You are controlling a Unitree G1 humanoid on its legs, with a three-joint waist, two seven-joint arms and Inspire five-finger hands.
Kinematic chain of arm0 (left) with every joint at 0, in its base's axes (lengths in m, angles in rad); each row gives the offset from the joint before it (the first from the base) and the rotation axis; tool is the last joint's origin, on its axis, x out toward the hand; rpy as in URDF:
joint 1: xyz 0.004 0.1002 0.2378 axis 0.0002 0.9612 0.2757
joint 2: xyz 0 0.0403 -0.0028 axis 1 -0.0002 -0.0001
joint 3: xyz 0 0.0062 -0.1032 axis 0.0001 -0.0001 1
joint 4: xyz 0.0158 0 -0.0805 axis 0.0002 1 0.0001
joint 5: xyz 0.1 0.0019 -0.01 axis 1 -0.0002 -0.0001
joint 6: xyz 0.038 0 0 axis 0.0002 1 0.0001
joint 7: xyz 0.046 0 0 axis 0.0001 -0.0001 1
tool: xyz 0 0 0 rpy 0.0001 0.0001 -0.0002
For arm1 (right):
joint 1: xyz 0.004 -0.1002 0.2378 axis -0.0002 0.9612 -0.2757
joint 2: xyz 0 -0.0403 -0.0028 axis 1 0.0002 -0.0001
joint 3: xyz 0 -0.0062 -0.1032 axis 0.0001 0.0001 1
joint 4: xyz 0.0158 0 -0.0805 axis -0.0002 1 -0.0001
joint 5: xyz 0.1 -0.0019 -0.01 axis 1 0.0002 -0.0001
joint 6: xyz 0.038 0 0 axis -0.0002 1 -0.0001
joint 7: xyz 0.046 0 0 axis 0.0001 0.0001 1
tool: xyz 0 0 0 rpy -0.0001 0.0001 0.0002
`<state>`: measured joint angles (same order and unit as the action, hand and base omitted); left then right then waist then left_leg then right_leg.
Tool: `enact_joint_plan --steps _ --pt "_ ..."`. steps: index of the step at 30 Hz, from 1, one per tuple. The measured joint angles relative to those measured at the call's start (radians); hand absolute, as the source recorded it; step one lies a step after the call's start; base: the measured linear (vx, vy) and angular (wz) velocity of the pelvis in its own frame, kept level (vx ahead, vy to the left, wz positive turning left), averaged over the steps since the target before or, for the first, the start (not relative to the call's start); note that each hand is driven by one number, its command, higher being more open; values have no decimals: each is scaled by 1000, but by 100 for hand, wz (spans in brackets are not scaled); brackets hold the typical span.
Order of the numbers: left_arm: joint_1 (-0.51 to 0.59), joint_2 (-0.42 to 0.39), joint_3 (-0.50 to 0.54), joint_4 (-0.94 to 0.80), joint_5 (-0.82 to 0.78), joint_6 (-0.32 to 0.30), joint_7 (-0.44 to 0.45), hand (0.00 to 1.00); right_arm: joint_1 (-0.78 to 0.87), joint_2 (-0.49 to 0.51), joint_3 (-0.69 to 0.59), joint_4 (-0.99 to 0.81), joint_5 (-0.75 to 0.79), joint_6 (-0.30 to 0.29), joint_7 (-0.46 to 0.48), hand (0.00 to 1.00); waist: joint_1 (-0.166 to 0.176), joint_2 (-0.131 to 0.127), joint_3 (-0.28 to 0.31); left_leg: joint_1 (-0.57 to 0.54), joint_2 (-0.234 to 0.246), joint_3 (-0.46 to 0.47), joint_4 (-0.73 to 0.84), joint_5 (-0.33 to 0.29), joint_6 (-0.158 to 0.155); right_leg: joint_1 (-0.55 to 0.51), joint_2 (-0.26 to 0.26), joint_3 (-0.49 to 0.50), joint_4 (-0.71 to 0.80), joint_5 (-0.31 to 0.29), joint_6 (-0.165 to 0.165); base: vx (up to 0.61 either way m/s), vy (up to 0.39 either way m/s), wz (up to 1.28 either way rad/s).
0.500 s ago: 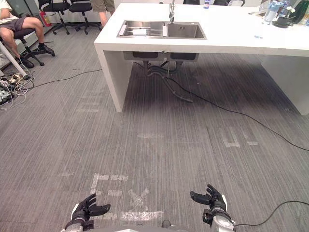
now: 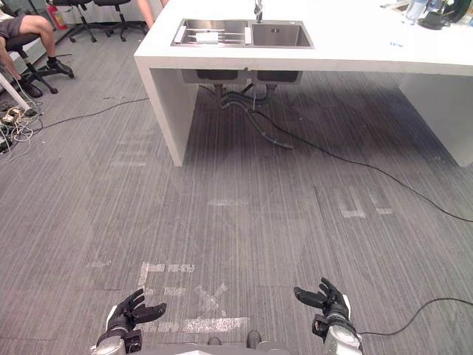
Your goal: Walk over to the sink, pick up the cup, carry it to the dishwasher, place the cup inside the dishwasher, then close the dishwasher door
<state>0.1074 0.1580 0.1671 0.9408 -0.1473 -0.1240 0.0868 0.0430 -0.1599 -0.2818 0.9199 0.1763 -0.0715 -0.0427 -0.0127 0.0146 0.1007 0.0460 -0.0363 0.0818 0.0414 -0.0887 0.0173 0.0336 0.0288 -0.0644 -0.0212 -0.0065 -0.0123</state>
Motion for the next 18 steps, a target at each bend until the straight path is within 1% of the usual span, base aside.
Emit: enact_joint_plan --steps 2,4,5,6,7,8,9,10,11,12,13,14,15,16,17,18 --pt "-2 -1 0 -7 -8 0 0 90 -4 4 0 0 0 0 -1 90 0 0 1 -5 1 7 6 -5 -3 -4 0 5 0 -1 1 49 9 -10" --pt "-1 -7 0 -43 -12 0 1 90 -4 6 -3 -4 0 0 -3 90 1 1 4 -24 5 8 38 -34 2 -10 3 6 4 -9 6 41 17 -3" --pt "0 -11 -1 -73 -19 -1 1 90 -4 10 -15 -15 0 0 -5 90 4 3 7 -48 10 12 72 -63 5 -35 5 7 39 -37 11 28 22 -5" --pt "0 -14 -1 -89 -20 -1 1 90 -4 13 -21 -25 0 0 -6 90 9 4 12 -61 12 14 93 -78 12 -58 5 8 82 -64 13 16 19 -9" --pt "4 -15 -6 -123 -26 -1 2 90 -3 17 -23 -38 0 0 -12 90 16 0 22 -83 12 19 140 -110 20 -116 -3 7 208 -134 20 22 18 -11" --pt "10 -13 -19 -148 -32 -2 4 90 -2 17 -23 -41 0 0 -17 90 22 -10 30 -90 3 29 177 -141 27 -169 -23 5 338 -203 37 42 22 -12" --pt "14 -13 -25 -154 -32 -2 5 90 -1 16 -23 -41 0 0 -21 90 21 -15 32 -90 -3 33 189 -156 34 -193 -34 -1 398 -230 47 93 25 -17" --pt "17 -14 -38 -155 -36 -3 9 90 -1 16 -21 -44 0 0 -25 90 23 -18 36 -85 -11 38 197 -180 50 -232 -52 -24 497 -253 53 162 9 -7" --pt "20 -12 -55 -158 -45 -3 22 90 0 19 -10 -53 0 2 -27 90 14 -15 54 -60 -12 28 207 -205 63 -322 -79 -66 697 -267 58 201 -1 0" --pt "21 -9 -60 -158 -49 -2 25 90 4 22 -5 -54 0 4 -27 90 8 -18 58 -49 -12 24 208 -212 68 -345 -87 -81 735 -283 53 298 -13 9" --pt "22 -7 -60 -158 -51 -1 28 90 9 24 7 -60 0 10 -27 90 8 -18 63 -30 -7 20 207 -227 67 -373 -96 -100 745 -298 39 377 -28 9" --pt "16 -8 -61 -158 -52 -1 38 90 2 22 17 -64 0 10 -25 90 -2 -12 84 5 10 16 203 -240 56 -401 -99 -132 716 -301 33 407 -38 13" --pt "10 -9 -60 -158 -55 -1 41 90 -1 22 21 -67 0 10 -24 90 -10 -1 93 29 31 7 197 -248 42 -427 -91 -154 666 -299 32 470 -68 22" --pt "1 -8 -60 -157 -62 -1 43 90 -2 18 28 -69 0 10 -23 90 -17 12 99 56 57 -4 167 -251 30 -460 -77 -172 592 -283 34 536 -106 42" --pt "-22 -5 -61 -148 -67 -3 45 90 -3 12 34 -74 0 10 -23 90 -31 22 106 95 82 -24 121 -245 9 -494 -59 -177 464 -217 43 707 -164 60" --pt "-41 -2 -66 -139 -68 -3 47 90 4 5 34 -82 0 10 -25 90 -38 17 105 127 93 -47 100 -251 -22 -513 -55 -155 355 -86 35 636 -168 64"
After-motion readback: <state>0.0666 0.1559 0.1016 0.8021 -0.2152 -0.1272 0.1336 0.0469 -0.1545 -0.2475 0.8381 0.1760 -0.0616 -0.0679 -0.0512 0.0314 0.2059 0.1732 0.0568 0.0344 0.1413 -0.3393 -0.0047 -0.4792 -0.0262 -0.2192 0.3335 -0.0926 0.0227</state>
